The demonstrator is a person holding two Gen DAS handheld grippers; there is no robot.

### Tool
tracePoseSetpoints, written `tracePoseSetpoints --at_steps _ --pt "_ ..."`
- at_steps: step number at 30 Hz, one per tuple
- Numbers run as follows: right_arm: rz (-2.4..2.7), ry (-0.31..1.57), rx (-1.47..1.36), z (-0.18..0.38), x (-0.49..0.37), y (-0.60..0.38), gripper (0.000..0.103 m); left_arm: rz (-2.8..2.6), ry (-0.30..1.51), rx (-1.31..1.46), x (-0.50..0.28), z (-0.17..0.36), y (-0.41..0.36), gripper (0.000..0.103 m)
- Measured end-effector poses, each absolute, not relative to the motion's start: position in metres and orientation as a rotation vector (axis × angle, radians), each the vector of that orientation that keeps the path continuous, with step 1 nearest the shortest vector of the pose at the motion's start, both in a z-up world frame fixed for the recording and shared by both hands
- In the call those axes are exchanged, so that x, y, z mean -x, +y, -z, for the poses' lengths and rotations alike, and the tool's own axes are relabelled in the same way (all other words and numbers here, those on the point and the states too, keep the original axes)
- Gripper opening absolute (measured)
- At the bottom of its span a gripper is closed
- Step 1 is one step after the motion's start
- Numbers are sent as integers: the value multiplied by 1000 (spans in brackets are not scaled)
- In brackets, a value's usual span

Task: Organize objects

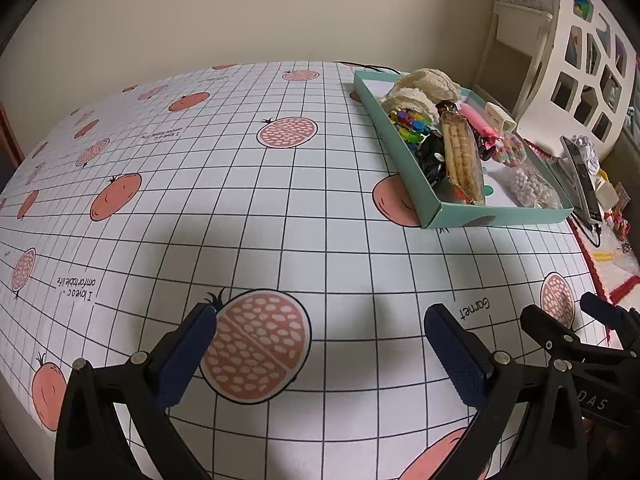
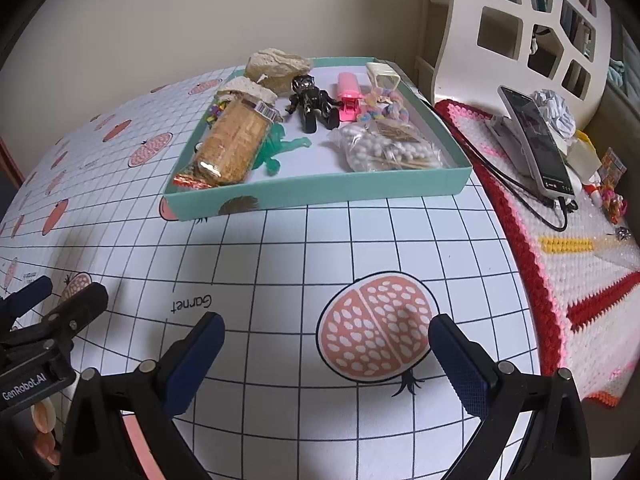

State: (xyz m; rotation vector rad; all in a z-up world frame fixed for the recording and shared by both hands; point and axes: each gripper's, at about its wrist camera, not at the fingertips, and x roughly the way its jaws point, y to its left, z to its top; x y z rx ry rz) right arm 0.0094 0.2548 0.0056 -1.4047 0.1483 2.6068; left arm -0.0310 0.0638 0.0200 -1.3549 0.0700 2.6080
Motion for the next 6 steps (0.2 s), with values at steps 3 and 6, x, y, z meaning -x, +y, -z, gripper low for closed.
tracePoseSetpoints --at_steps 3,6 --pt "-2611 145 1403 -5 -11 253 103 -2612 95 1346 29 -19 64 103" --pt "-2614 147 1401 -6 -11 254 103 -2611 104 1345 28 -18 64 103"
